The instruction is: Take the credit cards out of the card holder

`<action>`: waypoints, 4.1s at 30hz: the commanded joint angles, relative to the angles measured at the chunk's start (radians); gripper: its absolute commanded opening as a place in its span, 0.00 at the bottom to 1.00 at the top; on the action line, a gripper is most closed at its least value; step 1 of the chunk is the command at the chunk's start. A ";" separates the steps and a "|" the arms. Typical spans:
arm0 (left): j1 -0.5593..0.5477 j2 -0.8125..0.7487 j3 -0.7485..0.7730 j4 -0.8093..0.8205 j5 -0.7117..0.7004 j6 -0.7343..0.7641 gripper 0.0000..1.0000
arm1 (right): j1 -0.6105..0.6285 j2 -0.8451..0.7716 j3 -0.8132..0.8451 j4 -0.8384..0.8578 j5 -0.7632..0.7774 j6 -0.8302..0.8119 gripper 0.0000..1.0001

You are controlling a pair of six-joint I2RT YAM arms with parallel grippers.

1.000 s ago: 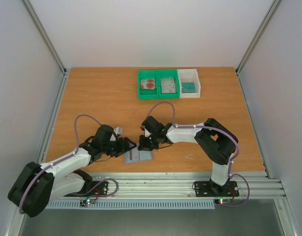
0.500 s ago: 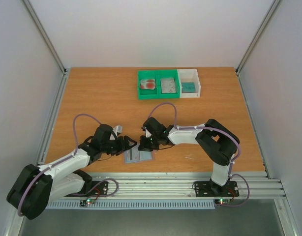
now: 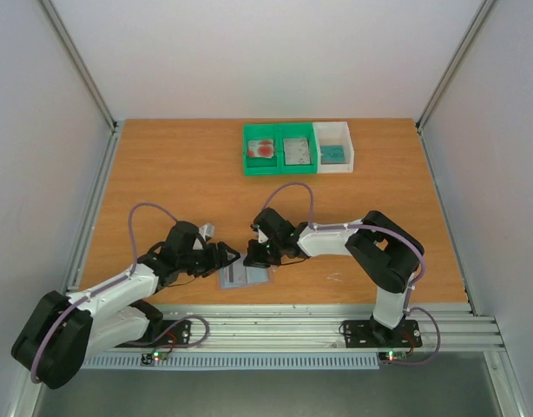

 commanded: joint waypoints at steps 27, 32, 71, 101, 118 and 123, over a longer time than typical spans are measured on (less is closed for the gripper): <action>-0.008 0.086 -0.044 0.238 0.111 -0.097 0.46 | 0.009 -0.044 -0.077 0.046 0.024 0.037 0.09; -0.024 0.091 -0.037 0.268 0.116 -0.114 0.47 | 0.009 -0.087 -0.095 0.056 0.057 0.009 0.12; -0.112 0.127 0.019 0.140 -0.058 -0.084 0.46 | 0.012 -0.389 -0.129 -0.126 0.239 -0.087 0.14; -0.106 0.231 0.016 0.194 -0.052 -0.091 0.40 | 0.012 -0.173 -0.148 -0.104 0.167 -0.080 0.13; -0.106 0.291 0.021 0.280 -0.031 -0.125 0.34 | 0.013 -0.168 -0.168 -0.077 0.148 -0.074 0.08; -0.106 0.306 0.022 0.310 -0.025 -0.140 0.28 | 0.012 -0.162 -0.176 -0.058 0.128 -0.064 0.08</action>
